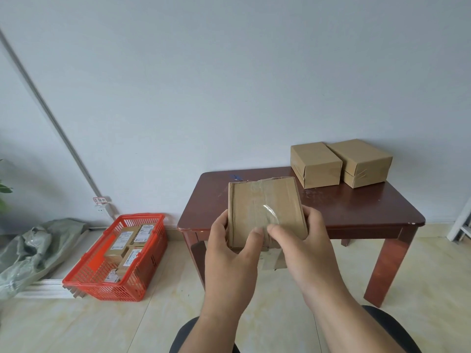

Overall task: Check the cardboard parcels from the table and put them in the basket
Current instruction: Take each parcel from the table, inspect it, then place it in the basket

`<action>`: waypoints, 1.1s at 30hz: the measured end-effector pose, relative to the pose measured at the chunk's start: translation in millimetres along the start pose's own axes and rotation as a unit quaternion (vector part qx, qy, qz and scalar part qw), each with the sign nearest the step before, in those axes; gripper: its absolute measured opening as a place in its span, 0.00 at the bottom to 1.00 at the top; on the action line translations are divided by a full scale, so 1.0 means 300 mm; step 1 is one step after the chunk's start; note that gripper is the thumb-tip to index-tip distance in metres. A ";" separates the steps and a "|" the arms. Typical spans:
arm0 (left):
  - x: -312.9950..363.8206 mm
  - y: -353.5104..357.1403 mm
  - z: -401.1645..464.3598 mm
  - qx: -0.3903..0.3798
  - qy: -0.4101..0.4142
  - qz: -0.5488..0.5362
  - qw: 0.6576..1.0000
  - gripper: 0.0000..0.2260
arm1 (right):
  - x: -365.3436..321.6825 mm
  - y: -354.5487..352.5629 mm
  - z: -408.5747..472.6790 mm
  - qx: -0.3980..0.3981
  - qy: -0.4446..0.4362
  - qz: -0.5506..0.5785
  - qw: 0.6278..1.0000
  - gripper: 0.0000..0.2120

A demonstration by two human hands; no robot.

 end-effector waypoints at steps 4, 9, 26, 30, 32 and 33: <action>-0.024 0.000 -0.012 0.003 -0.002 0.015 1.000 0.22 | 0.007 -0.004 0.017 0.035 -0.001 -0.004 0.999 0.16; -0.016 -0.015 0.040 0.035 0.005 0.029 0.999 0.20 | 0.021 -0.002 -0.015 0.029 -0.017 -0.038 0.999 0.19; -0.002 -0.011 0.040 0.062 0.024 0.076 0.995 0.17 | 0.029 0.001 -0.014 0.030 -0.091 -0.114 0.989 0.31; 0.027 -0.018 0.051 0.076 0.014 0.071 0.994 0.19 | 0.022 0.007 -0.037 0.034 -0.134 -0.141 0.980 0.30; 0.022 -0.013 0.038 0.081 0.024 0.076 0.994 0.19 | 0.014 0.011 -0.029 0.053 -0.133 -0.137 0.980 0.26; 0.015 -0.008 0.029 0.082 0.030 0.084 0.993 0.19 | 0.006 0.012 -0.022 0.062 -0.123 -0.132 0.982 0.23</action>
Point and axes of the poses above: each hand's wrist, its own z-axis towards the middle knuckle, its own y-axis out of the palm, x = y × z, the point moved 2 cm from there along z, towards the middle knuckle, and after that the axes turned 2 degrees about -y, right-handed, at the moved point
